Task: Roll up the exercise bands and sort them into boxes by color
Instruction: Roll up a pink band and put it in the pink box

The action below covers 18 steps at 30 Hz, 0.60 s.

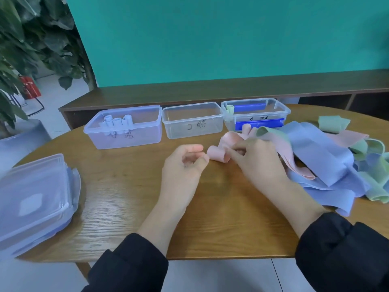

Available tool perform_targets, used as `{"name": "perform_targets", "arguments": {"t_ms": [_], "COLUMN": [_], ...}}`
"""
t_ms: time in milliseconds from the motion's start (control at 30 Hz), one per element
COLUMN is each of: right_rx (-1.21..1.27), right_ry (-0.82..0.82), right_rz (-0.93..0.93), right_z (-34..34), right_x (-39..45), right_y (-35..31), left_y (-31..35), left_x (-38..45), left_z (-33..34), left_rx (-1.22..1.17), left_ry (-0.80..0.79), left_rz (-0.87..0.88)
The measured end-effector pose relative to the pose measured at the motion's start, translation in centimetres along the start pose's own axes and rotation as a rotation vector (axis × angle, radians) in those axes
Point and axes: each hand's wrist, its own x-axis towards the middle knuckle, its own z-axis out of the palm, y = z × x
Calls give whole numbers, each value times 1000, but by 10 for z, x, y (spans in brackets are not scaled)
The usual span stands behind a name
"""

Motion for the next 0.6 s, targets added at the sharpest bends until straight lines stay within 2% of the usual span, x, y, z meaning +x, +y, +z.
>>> {"name": "perform_targets", "arguments": {"t_ms": [67,300,600], "right_rx": [193,1033,1245], "right_ry": [73,-51,-384], "right_rz": [-12,92,-51], "right_z": [-11,-32,-29], "right_x": [-3,-27,-27], "right_y": [-11,-63,-95], "left_y": [4,29,47], "left_x": [0,-10,-22], "left_z": [-2,-18,-48], "left_rx": [-18,-146,-340], "left_ry": [10,24,57], "left_rz": [20,162,242]}}
